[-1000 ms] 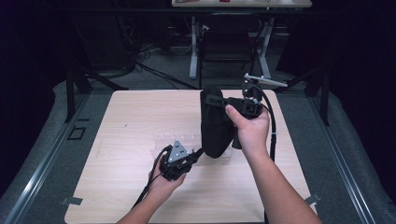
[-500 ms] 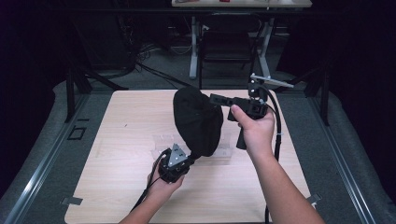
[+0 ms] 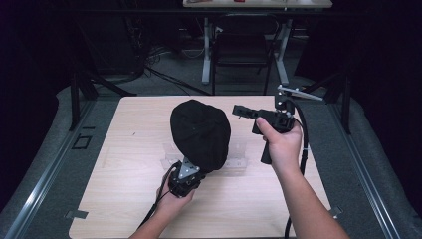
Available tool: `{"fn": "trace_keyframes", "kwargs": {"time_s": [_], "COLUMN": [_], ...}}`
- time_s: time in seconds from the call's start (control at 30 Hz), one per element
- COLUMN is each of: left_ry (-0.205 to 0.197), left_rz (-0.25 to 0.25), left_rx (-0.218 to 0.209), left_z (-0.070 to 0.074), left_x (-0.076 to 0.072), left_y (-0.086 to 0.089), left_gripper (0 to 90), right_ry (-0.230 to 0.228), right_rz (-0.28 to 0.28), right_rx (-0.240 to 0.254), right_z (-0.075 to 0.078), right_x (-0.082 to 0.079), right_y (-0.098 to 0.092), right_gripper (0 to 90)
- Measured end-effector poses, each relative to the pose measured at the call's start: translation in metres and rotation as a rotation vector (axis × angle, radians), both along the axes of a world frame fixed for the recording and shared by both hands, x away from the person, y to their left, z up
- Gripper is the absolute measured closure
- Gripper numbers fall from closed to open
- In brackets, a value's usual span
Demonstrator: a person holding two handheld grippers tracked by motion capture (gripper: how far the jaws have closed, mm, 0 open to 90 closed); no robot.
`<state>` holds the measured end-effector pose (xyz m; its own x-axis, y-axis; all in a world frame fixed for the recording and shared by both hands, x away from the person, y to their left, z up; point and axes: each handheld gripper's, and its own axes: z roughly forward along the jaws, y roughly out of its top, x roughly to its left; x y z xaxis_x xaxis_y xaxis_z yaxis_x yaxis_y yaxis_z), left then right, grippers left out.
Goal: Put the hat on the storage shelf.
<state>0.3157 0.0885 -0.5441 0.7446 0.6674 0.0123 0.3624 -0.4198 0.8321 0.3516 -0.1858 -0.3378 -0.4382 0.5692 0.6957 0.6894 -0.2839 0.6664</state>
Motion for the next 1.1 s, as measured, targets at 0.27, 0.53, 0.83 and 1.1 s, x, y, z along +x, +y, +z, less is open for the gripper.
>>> {"fn": "trace_keyframes", "kwargs": {"time_s": [0.27, 0.53, 0.83, 1.1], "left_ry": [0.028, 0.041, 0.058, 0.075], "left_rz": [0.001, 0.011, 0.029, 0.045], "left_rx": [-0.049, -0.085, -0.095, -0.116], "left_z": [-0.005, -0.009, -0.01, -0.009], "left_x": [0.003, 0.004, 0.002, 0.001], "left_y": [0.008, 0.011, 0.015, 0.02], "left_gripper": [85.4, 84.7, 77.3, 71.3], "right_ry": [0.008, 0.013, 0.009, 0.006], "right_rz": [-0.036, -0.057, -0.062, -0.077], "right_rx": [-0.019, -0.021, -0.038, -0.064], "right_z": [-0.013, -0.017, -0.02, -0.022], "right_x": [-0.004, -0.006, -0.009, -0.011], "right_y": [-0.015, -0.023, -0.022, -0.021], "right_gripper": [85.0, 84.3, 83.7, 83.3]}}
